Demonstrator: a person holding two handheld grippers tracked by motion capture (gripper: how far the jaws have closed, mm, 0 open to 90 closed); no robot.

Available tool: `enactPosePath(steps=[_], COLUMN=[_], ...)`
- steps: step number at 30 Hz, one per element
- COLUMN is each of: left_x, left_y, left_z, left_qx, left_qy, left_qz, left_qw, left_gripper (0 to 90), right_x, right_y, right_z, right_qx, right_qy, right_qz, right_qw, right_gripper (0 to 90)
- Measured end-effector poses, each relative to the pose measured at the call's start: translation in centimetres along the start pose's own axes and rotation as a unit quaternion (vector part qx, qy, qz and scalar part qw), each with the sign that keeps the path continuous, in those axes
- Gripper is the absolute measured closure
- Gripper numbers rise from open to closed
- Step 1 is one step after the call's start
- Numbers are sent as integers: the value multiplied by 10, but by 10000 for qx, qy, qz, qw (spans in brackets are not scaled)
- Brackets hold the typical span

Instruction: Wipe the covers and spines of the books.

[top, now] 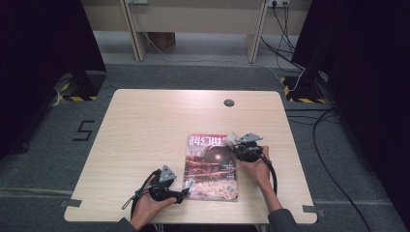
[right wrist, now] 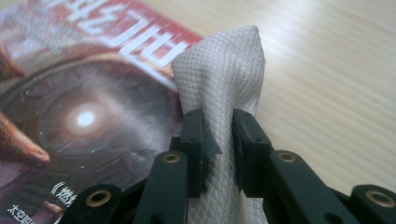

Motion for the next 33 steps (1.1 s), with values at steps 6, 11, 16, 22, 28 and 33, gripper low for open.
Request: enactPosePath(steps=[6,11,16,22,28,33], left_x=[0,0,0,0,0,0], left_y=[0,0,0,0,0,0], left_z=[0,0,0,0,0,0], left_qx=[17,18,3,3,-5,-10], left_qy=[4,-2,5,3,-5,-5], left_qz=[13,10,-10,-11,-18,-28], left_qw=[10000,10000,10000,10000,10000,10000], left_gripper=[204,204,204,204,204,204], right_x=[-7,-20,-38,-64,-82,-90], right_y=[22,32,40,43,37,32], right_z=[-33,-50,-61,-69,-70,-66], right_qx=[-196,-343,-487,-516,-394,-254], right_qy=[258,216,90,-92,-360,-541], right_qz=[251,325,393,633,615,577], right_qw=[9992,9986,9980,9966,9967,9965], right_gripper=[761,759,758,757,756,746])
Point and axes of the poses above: each handheld gripper's, and its own axes: z roughly forward along the jaws, x roughly out of its top, y roughly to its right, the point moved 7 cm from there along z, roughly forward along the jaws, and after that the axes turned 15 degrees about -z, right-handed, at the moved point
